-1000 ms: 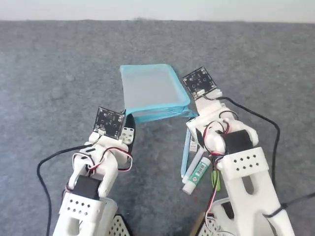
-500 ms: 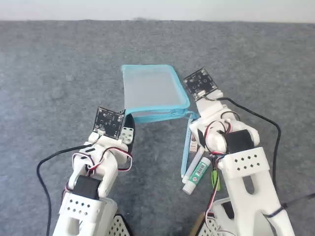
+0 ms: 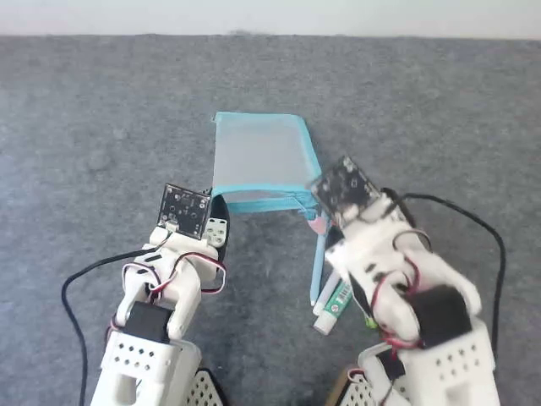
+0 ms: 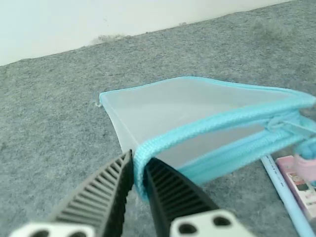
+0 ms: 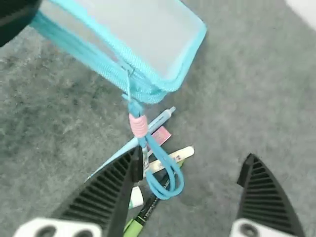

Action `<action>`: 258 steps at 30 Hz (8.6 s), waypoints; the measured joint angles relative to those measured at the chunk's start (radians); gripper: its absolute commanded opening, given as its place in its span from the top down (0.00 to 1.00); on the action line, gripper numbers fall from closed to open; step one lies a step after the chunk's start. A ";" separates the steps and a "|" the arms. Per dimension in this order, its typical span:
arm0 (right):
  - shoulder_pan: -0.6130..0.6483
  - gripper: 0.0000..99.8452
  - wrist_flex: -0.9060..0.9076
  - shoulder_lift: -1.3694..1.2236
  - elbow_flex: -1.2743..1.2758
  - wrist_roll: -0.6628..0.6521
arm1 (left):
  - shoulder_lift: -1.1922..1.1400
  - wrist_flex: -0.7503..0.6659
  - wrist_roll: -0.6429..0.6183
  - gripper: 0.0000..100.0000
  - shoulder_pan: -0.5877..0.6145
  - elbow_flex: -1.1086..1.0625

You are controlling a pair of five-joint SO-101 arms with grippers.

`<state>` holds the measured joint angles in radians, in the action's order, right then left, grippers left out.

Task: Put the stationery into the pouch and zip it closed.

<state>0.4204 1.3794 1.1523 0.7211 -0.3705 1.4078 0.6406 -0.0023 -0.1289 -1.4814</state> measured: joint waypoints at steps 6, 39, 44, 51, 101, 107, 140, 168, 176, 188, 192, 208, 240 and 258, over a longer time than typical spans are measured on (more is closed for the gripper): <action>-0.078 0.76 0.029 0.032 0.126 -0.066 | 0.000 0.000 0.000 0.99 0.000 0.000; -0.201 0.75 -0.135 -0.595 0.288 -0.086 | 0.000 -0.038 -0.038 0.99 0.164 0.000; -0.201 0.75 -0.238 -0.698 0.288 -0.026 | 0.000 -0.038 -0.038 0.99 0.164 0.000; -0.207 0.80 -0.301 -0.801 0.288 0.043 | 0.000 -0.038 -0.038 0.99 0.164 0.000; -0.385 0.82 -0.244 -1.151 -0.157 0.068 | 0.000 -0.038 -0.038 0.99 0.164 0.000; -0.362 0.82 -0.215 -1.117 -0.153 0.071 | 0.000 -0.038 -0.038 0.99 0.164 0.000; -0.258 0.99 0.187 -0.505 -0.169 0.011 | 0.000 -0.038 -0.038 0.99 0.164 0.000; 0.249 0.99 0.376 -1.007 -0.680 0.037 | 0.000 -0.135 -0.038 0.99 0.164 -0.044; 0.249 0.99 0.377 -1.108 -0.859 0.074 | 0.002 -0.135 -0.038 0.99 0.167 -0.048; 0.256 0.99 0.377 -1.240 -1.142 0.146 | 0.002 -0.137 -0.037 0.99 0.075 -0.068; 0.267 0.99 0.347 -1.358 -1.155 0.158 | 0.002 -0.137 -0.037 0.99 0.075 -0.068; 0.273 0.71 0.262 -1.235 -1.155 0.227 | 0.002 -0.135 -0.037 0.99 0.077 -0.074; 0.262 0.77 -0.063 -0.721 0.104 0.833 | 0.002 -0.135 -0.026 0.99 0.075 -0.074; 0.250 0.77 -0.450 -0.700 0.404 0.839 | 0.002 -0.135 -0.026 0.99 0.075 -0.074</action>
<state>0.6705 0.9298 0.4526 1.1247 0.4687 1.4093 0.5056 -0.0284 -0.0537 -1.5551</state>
